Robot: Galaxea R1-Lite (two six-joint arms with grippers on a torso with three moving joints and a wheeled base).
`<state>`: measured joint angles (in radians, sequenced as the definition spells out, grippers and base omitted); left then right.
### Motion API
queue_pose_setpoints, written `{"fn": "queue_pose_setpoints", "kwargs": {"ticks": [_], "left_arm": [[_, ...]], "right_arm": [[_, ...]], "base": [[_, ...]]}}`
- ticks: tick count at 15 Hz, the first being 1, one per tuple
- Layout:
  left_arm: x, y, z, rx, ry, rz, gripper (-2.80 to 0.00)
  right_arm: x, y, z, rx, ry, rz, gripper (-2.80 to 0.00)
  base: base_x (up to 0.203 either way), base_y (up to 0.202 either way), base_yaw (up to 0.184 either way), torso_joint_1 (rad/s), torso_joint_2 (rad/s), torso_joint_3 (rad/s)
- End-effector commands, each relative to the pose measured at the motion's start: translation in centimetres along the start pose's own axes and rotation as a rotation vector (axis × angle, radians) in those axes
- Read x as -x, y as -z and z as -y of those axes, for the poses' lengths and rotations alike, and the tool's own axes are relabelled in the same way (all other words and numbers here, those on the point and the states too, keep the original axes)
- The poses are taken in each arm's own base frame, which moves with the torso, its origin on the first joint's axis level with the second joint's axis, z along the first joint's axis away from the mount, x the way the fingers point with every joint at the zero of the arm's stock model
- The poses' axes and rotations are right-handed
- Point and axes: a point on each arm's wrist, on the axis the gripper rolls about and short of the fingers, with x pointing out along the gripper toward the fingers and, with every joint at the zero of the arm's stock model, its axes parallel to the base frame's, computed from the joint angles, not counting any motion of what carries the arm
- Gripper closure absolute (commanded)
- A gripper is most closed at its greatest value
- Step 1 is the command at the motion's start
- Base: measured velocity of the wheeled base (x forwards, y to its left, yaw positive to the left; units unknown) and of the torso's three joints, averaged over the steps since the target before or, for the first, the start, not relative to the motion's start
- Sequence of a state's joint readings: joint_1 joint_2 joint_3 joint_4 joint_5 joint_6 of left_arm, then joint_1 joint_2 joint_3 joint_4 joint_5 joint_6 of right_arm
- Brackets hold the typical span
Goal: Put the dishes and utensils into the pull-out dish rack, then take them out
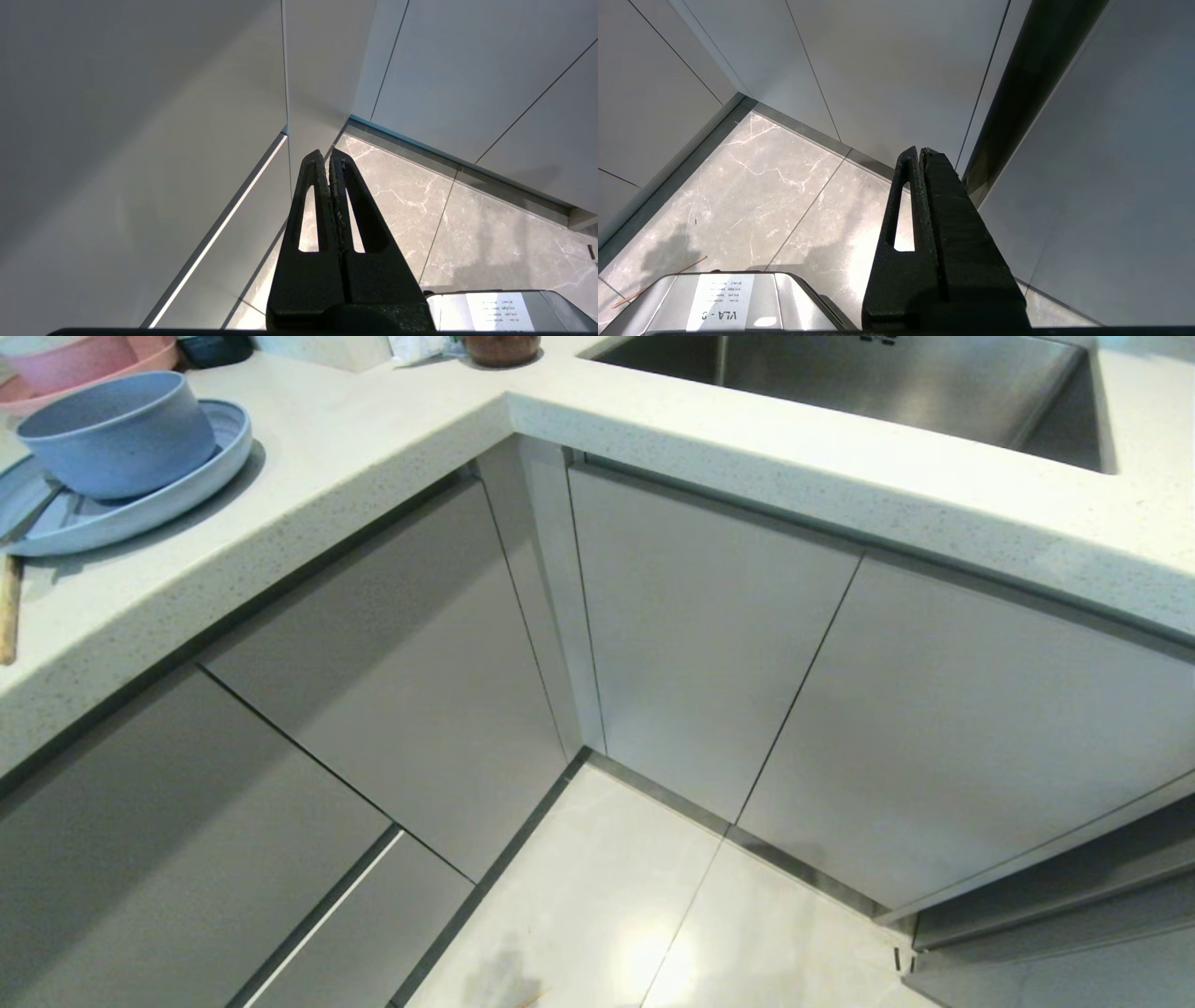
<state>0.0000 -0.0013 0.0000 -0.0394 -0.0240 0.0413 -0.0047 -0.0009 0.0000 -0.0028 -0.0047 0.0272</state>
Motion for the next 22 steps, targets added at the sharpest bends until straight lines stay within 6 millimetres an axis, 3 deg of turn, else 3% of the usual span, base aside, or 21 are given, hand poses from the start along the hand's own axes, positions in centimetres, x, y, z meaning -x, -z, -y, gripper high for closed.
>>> {"fn": "queue_pose_setpoints", "kwargs": {"ticks": [1, 22], "left_arm": [[-0.13, 0.46, 0.03, -0.004, 0.006, -0.019, 0.0], [-0.13, 0.48, 0.02, -0.004, 0.003, -0.021, 0.0]], "right_arm": [[0.02, 0.05, 0.0, 0.0, 0.0, 0.003, 0.0], [0.02, 0.05, 0.0, 0.0, 0.0, 0.003, 0.0]], "base": [[0.0, 0.0, 0.0, 0.0, 0.0, 0.0], [0.0, 0.0, 0.0, 0.002, 0.0, 0.18]]}}
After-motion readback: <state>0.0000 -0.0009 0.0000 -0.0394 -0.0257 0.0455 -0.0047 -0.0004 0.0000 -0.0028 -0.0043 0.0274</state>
